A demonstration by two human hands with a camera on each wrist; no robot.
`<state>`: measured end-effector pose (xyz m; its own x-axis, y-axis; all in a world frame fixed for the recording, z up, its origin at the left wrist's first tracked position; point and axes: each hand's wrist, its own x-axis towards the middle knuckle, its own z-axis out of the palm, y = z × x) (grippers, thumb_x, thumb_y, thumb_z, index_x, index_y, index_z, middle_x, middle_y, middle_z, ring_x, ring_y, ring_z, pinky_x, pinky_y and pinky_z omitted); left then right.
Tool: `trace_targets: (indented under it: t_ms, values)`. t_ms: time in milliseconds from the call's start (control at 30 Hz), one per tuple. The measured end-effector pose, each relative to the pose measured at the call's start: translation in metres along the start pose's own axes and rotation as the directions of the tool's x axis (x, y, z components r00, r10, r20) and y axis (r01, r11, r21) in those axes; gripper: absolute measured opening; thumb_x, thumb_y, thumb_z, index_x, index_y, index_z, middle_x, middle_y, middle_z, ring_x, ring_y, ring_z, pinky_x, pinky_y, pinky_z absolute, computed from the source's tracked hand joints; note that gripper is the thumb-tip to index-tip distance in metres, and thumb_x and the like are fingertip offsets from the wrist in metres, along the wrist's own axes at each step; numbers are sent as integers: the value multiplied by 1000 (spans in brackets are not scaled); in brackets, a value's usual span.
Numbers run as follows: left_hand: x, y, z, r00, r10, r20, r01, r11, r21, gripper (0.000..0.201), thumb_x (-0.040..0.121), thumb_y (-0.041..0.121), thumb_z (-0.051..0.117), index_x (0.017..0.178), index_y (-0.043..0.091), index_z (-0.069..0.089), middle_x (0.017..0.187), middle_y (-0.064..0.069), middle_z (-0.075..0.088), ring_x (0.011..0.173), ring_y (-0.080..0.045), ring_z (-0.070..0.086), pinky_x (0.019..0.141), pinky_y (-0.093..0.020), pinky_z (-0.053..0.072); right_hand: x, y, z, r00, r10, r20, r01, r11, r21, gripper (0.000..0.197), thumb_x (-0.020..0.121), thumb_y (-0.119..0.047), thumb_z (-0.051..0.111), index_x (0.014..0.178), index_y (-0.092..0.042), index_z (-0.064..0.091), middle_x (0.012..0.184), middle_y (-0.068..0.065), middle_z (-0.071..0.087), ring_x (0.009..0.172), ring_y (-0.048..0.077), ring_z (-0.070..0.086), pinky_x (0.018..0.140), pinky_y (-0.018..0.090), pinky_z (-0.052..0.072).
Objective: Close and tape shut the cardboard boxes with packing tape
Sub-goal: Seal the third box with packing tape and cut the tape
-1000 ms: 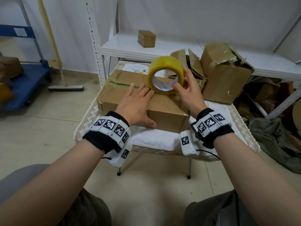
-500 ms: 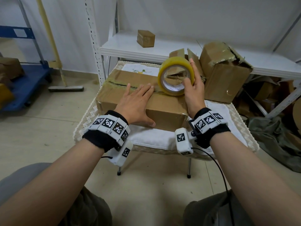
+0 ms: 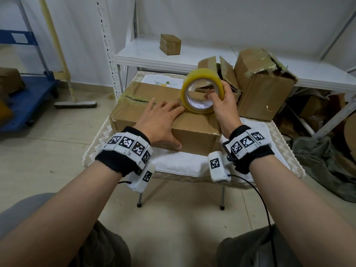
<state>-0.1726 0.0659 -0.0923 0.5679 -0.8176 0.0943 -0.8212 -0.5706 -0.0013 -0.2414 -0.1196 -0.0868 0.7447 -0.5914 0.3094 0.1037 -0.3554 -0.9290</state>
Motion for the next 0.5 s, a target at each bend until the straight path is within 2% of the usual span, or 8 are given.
trace_targets:
  t_ms: [67, 133, 167, 300, 400, 500]
  values:
    - [2, 1, 1, 1000, 13, -2, -13, 1000, 6, 114, 58, 77, 73, 152, 30, 29, 155, 3, 29, 148, -24, 19, 123, -54, 0, 1, 0, 0, 998, -40, 46, 41, 999, -33, 39, 102, -14, 52, 140, -19, 48, 124, 7, 64, 116, 11, 61, 107, 35, 46]
    - [4, 4, 1, 999, 33, -7, -33, 999, -10, 113, 57, 78, 73, 150, 26, 34, 153, 2, 33, 148, -20, 18, 123, -52, 0, 1, 2, 1, 996, -72, 61, 75, 996, -57, 45, 102, -7, 51, 144, -21, 45, 125, 5, 63, 106, -6, 62, 100, 21, 47]
    - [5, 5, 0, 999, 39, -7, -39, 999, -20, 112, 58, 78, 72, 149, 25, 35, 152, 3, 35, 148, -19, 21, 123, -50, -1, 1, 2, 1, 995, -82, 50, 86, 994, -68, 48, 102, -6, 51, 146, -22, 44, 125, 5, 63, 103, -10, 61, 99, 20, 47]
    - [6, 7, -5, 999, 32, 1, -32, 999, -42, 111, 60, 88, 59, 148, 24, 37, 151, 4, 40, 144, -18, 31, 123, -51, 1, 2, 3, -2, 995, -86, 50, 90, 992, -92, 56, 101, -3, 51, 151, -24, 40, 128, 6, 61, 106, 0, 60, 103, 27, 47]
    - [4, 12, -5, 1000, 12, 19, -10, 997, -77, 115, 62, 97, 37, 151, 24, 34, 155, 1, 37, 146, -20, 30, 122, -55, 3, 3, -2, -6, 992, -65, 112, 81, 987, -137, 61, 101, -2, 51, 154, -28, 34, 123, 6, 59, 103, 3, 56, 97, 23, 46]
    - [3, 17, -4, 999, -1, 42, 3, 999, -49, 114, 65, 95, 29, 152, 21, 33, 155, -1, 35, 147, -22, 27, 121, -57, 2, 3, -7, -9, 982, -78, 171, 113, 971, -211, 65, 101, -2, 51, 156, -29, 30, 117, 1, 56, 100, 5, 55, 90, 21, 45]
